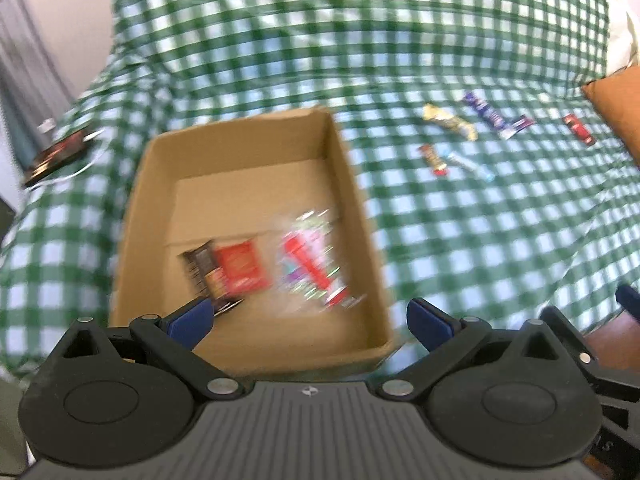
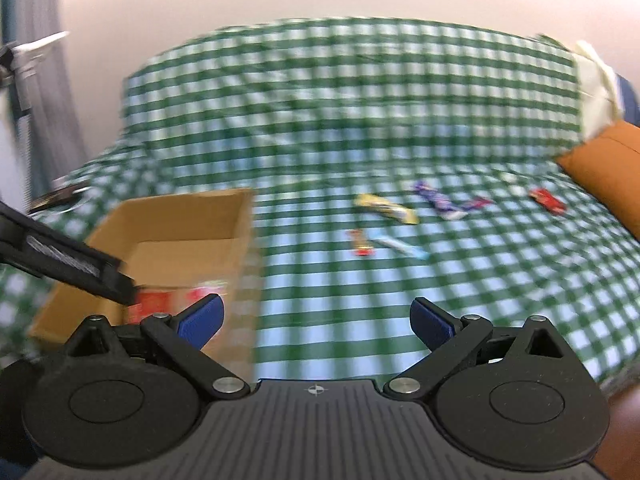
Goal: Organize snacks
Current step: 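Move both tools toward the remaining snacks on the sofa, then grasp the yellow wafer bar with left tool while right tool grasps the red bag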
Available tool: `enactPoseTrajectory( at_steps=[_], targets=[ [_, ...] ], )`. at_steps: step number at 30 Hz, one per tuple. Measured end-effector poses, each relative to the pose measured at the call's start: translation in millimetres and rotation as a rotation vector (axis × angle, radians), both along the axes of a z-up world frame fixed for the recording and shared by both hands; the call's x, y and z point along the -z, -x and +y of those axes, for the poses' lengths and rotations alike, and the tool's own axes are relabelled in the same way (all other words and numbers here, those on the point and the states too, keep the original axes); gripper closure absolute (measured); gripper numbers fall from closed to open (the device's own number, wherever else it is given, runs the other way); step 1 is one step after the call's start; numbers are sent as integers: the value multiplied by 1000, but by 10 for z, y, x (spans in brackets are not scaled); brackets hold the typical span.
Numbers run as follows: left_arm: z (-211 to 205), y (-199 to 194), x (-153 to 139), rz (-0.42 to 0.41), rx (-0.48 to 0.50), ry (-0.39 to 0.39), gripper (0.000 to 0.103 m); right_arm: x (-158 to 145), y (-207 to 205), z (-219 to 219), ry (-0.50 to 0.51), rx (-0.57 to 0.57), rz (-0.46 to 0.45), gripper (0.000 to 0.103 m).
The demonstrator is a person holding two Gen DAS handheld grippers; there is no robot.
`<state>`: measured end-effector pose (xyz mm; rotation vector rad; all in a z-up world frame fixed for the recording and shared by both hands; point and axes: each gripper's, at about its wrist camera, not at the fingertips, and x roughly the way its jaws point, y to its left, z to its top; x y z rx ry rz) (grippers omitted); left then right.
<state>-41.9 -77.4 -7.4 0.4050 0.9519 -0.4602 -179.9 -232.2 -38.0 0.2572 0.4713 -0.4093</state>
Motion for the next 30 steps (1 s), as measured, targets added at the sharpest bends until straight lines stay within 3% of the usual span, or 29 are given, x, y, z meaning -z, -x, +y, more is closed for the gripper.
enactPoseTrajectory(
  at_steps=[7,14,20,24,30],
  targets=[
    [-1215,-515,127,44,34,41,0,42,81,-1247,-21,252,-14,3],
    [-2525,-1186,717,171,-18,50,0,180,-257,-2801,66,466,-62,0],
    [-3356,-1770,1363,241,-118,77,0,642,-937,-4289,88,522,-13,0],
    [-3648,-2076,1728,257,-160,83,0,1059,-1375,-5132,-30,493,46,0],
    [-3830,-2408,2123,308,-244,156,0,1663,-2016,-5742,2,497,164,0]
  ],
)
